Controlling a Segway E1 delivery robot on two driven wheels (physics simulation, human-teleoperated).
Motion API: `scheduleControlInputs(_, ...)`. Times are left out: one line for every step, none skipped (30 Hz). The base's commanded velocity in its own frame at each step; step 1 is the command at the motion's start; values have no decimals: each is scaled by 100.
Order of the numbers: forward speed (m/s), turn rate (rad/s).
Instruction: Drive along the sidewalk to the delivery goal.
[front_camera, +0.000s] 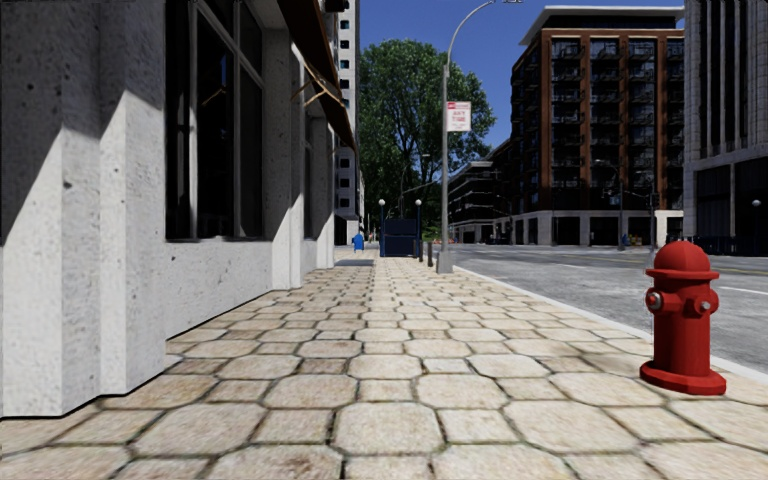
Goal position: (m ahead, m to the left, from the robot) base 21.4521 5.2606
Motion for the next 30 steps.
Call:
scheduleControlInputs(200,0)
scheduleControlInputs(200,0)
scheduleControlInputs(200,0)
scheduleControlInputs(200,0)
scheduleControlInputs(200,0)
scheduleControlInputs(200,0)
scheduleControlInputs(200,0)
scheduleControlInputs(200,0)
scheduleControlInputs(200,0)
scheduleControlInputs(200,0)
scheduleControlInputs(200,0)
scheduleControlInputs(200,0)
scheduleControlInputs(200,0)
scheduleControlInputs(200,0)
scheduleControlInputs(200,0)
scheduleControlInputs(200,0)
scheduleControlInputs(200,0)
scheduleControlInputs(200,0)
scheduleControlInputs(200,0)
scheduleControlInputs(200,0)
scheduleControlInputs(200,0)
scheduleControlInputs(200,0)
scheduleControlInputs(200,0)
scheduleControlInputs(200,0)
scheduleControlInputs(200,0)
scheduleControlInputs(200,0)
scheduleControlInputs(200,0)
scheduleControlInputs(200,0)
scheduleControlInputs(200,0)
scheduleControlInputs(200,0)
